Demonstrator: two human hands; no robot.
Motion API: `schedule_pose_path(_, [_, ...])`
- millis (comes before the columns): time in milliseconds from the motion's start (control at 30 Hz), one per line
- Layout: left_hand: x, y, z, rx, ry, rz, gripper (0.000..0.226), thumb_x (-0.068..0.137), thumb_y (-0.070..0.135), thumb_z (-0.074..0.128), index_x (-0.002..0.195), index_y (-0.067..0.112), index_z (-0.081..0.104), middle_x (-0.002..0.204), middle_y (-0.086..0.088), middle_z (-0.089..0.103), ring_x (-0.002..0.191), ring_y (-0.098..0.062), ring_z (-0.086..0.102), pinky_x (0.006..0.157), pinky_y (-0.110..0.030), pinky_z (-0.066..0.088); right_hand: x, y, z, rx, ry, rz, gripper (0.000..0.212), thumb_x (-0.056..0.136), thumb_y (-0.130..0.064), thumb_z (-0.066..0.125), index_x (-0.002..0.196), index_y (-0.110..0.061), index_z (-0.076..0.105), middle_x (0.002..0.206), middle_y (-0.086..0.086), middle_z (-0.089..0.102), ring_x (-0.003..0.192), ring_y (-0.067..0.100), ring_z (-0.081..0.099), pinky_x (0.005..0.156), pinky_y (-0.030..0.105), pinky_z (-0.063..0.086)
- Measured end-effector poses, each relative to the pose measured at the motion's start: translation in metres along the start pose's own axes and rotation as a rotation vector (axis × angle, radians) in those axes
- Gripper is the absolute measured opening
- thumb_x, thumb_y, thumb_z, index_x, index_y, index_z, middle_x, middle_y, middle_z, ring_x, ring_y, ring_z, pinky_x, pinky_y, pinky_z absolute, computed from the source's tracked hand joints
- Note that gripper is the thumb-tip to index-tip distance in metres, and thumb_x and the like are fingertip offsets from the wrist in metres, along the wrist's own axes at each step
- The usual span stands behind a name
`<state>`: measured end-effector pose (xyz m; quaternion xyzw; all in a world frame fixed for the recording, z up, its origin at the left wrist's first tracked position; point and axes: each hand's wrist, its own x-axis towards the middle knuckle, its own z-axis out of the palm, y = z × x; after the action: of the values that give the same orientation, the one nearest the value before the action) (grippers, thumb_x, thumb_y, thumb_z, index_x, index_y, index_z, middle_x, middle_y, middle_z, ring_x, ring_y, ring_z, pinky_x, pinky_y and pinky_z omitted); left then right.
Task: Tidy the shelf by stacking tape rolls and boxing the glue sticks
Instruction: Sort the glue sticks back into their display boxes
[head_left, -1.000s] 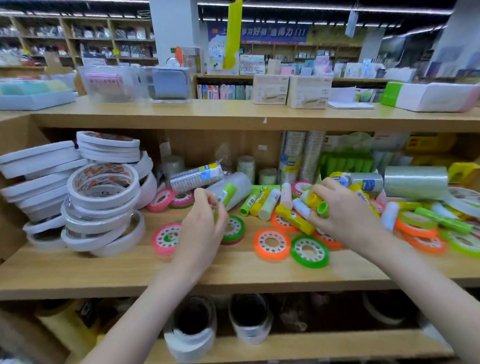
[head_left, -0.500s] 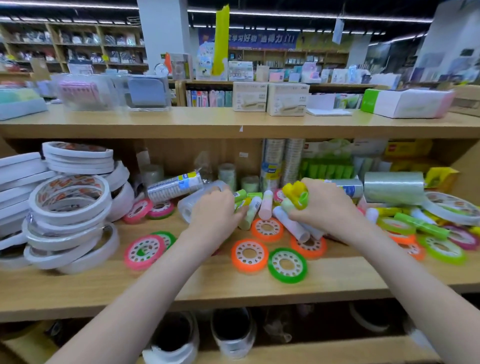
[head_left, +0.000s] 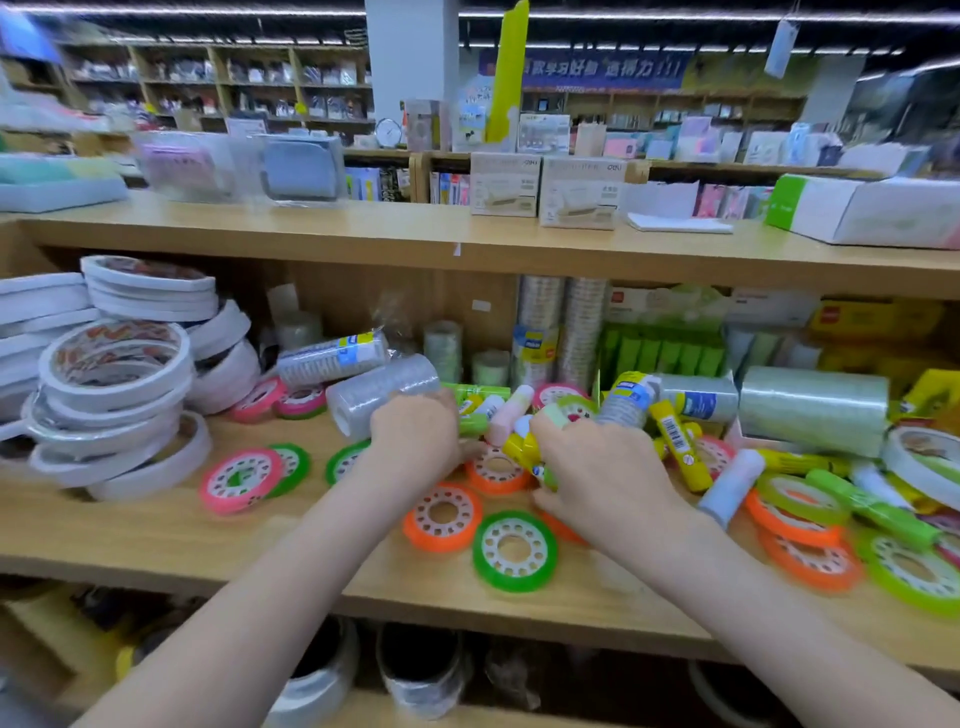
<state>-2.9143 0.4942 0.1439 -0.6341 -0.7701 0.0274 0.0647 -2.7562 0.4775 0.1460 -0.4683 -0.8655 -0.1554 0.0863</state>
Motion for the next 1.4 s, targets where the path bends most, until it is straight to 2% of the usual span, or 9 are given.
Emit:
schedule_pose_path(200, [-0.013,-0.002,0.007,0.013,0.042,-0.029,0.077,0.088,0.06,0.043,0.14,0.006,0.022,0.129,-0.021,0.045,0.122,-0.036,0.037,0.09,-0.036,0.038,0.003,-0.003,-0.003,0.002,-0.056,0.002,0.035,0.087,-0.018,0.05,0.12,-0.014,0.039,0.113,0.004,0.056,0.105,0.027,0.056,0.047,0.028,0.018])
schedule_pose_path(367, [-0.016,-0.005,0.011,-0.07,0.138,0.025,0.065,0.089,0.047,0.052,0.132,0.007,0.024,0.121,-0.016,0.042,0.101,-0.032,0.057,0.065,-0.032,0.038,-0.003,0.001,0.001,0.093,-0.021,0.065,0.033,0.087,-0.024,0.049,0.117,-0.019,0.035,0.108,0.001,0.057,0.103,0.026,0.056,0.057,0.031,0.026])
schedule_pose_path(667, [-0.01,-0.017,0.015,-0.201,0.122,0.185,0.054,0.09,0.026,0.057,0.131,0.009,0.027,0.115,-0.016,0.049,0.101,-0.037,0.055,0.078,-0.038,0.042,-0.018,0.008,0.008,0.258,0.105,0.149,0.034,0.082,-0.035,0.056,0.11,-0.022,0.042,0.102,-0.006,0.052,0.096,0.022,0.056,0.06,0.034,0.041])
schedule_pose_path(833, [-0.007,-0.03,0.013,-0.228,0.264,0.208,0.043,0.088,0.019,0.058,0.122,0.011,0.033,0.113,-0.013,0.049,0.106,-0.031,0.048,0.083,-0.034,0.039,-0.012,0.012,0.007,0.311,0.166,0.197,0.029,0.076,-0.03,0.061,0.098,-0.019,0.047,0.088,-0.004,0.051,0.086,0.025,0.058,0.062,0.039,0.046])
schedule_pose_path(967, [-0.009,-0.042,0.015,-0.375,0.29,0.231,0.035,0.087,0.017,0.059,0.115,0.013,0.037,0.11,-0.01,0.05,0.104,-0.029,0.047,0.081,-0.032,0.035,-0.009,0.008,0.012,0.318,0.188,0.196,0.033,0.077,-0.03,0.062,0.105,-0.018,0.049,0.092,-0.003,0.054,0.087,0.024,0.058,0.062,0.037,0.046])
schedule_pose_path(1033, [-0.012,-0.049,0.017,-0.496,0.33,0.268,0.029,0.086,0.016,0.059,0.105,0.015,0.037,0.101,-0.008,0.05,0.099,-0.028,0.047,0.071,-0.03,0.03,-0.009,0.008,0.013,0.412,0.212,0.208,0.031,0.074,-0.027,0.066,0.1,-0.016,0.053,0.09,-0.001,0.058,0.084,0.024,0.058,0.064,0.04,0.048])
schedule_pose_path(1200, [-0.018,-0.059,0.021,-0.723,0.434,0.328,0.028,0.088,0.022,0.062,0.09,0.02,0.034,0.084,0.003,0.049,0.078,-0.016,0.047,0.06,-0.024,0.023,-0.009,0.014,0.009,0.583,0.312,0.29,0.029,0.069,-0.022,0.075,0.074,-0.019,0.046,0.064,-0.003,0.052,0.063,0.021,0.047,0.056,0.033,0.031])
schedule_pose_path(1300, [-0.023,-0.058,0.022,-0.78,0.466,0.329,0.026,0.089,0.025,0.061,0.089,0.02,0.036,0.074,0.012,0.042,0.067,-0.003,0.042,0.059,-0.014,0.031,-0.011,0.019,0.005,0.583,0.374,0.338,0.032,0.071,-0.028,0.076,0.074,-0.008,0.051,0.06,0.005,0.056,0.061,0.026,0.051,0.057,0.037,0.032])
schedule_pose_path(1400, [-0.026,-0.054,0.022,-0.823,0.487,0.357,0.024,0.089,0.023,0.06,0.087,0.02,0.036,0.075,0.012,0.043,0.07,-0.002,0.043,0.06,-0.011,0.032,-0.015,0.026,0.003,0.567,0.412,0.388,0.034,0.073,-0.03,0.075,0.081,-0.004,0.056,0.066,0.011,0.06,0.066,0.029,0.053,0.059,0.036,0.02])
